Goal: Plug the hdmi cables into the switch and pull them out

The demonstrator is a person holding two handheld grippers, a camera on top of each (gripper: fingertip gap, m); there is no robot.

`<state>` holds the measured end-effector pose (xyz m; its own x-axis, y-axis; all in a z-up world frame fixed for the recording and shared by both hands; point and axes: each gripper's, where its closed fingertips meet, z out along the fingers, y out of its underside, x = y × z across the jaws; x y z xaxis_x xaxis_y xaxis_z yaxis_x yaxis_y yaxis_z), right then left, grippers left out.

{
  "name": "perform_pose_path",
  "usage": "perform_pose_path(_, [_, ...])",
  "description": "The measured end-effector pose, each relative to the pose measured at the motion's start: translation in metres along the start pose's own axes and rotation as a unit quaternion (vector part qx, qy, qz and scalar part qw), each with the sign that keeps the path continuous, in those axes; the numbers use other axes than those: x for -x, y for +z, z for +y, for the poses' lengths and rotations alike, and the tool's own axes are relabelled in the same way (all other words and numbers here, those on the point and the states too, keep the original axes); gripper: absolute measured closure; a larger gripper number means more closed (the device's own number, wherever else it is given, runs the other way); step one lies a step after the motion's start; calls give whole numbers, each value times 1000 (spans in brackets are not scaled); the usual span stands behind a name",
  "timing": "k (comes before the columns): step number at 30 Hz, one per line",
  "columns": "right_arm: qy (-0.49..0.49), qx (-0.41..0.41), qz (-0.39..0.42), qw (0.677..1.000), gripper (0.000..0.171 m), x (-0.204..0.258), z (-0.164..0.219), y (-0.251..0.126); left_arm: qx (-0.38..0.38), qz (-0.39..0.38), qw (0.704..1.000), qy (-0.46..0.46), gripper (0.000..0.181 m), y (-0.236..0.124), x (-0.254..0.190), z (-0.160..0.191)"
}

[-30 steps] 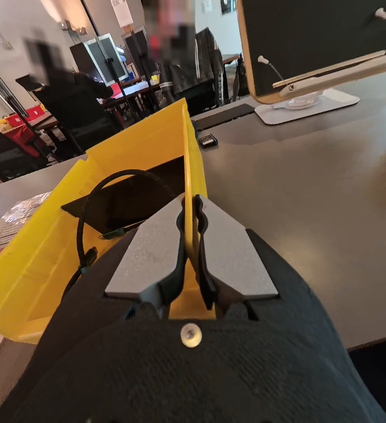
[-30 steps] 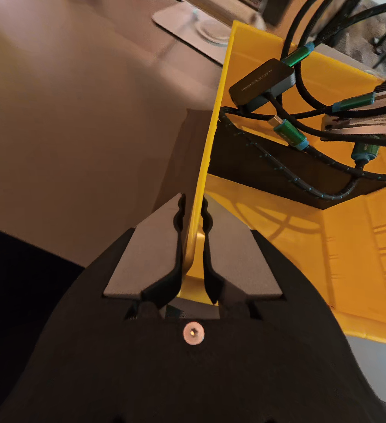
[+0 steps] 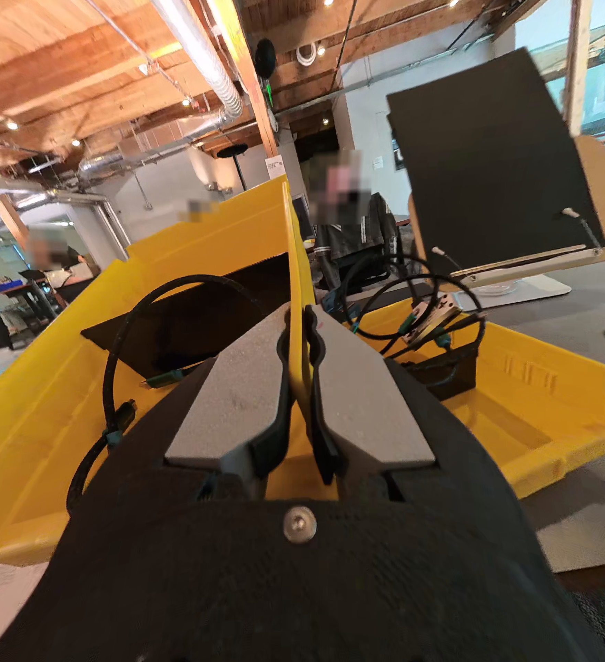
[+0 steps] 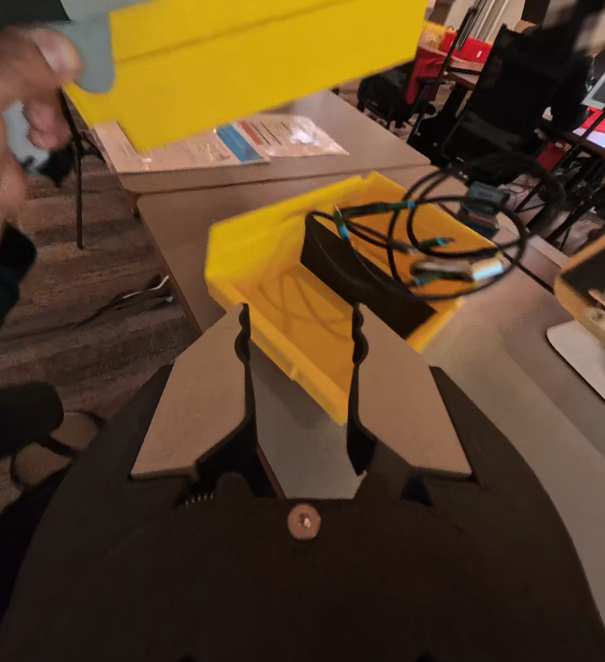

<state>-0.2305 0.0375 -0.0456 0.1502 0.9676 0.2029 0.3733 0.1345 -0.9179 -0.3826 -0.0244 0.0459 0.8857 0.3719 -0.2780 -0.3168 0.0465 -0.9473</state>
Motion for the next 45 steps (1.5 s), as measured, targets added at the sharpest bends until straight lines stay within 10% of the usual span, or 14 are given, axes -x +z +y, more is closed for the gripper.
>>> perform_pose_path(13, [91,65,116,987,126,-181,90,-184,-79,272,957,68,178,-21,-277,-68])
perform_pose_path(20, [150,95,191,965,126,-239,134,-249,-46,378,922,73,178,-14,-421,-30])
perform_pose_path(28, [145,115,162,969,122,-234,146,-235,80,443,893,18,175,11,-514,32])
perform_pose_path(36, [57,155,43,985,116,-171,142,-191,99,475,873,40,120,-34,-440,29])
perform_pose_path(41, [-18,179,-79,981,126,-102,138,-154,95,373,922,-24,128,-13,-313,27])
perform_pose_path(45, [-72,316,-3,946,151,-120,181,-161,180,270,945,-27,127,13,-235,85])
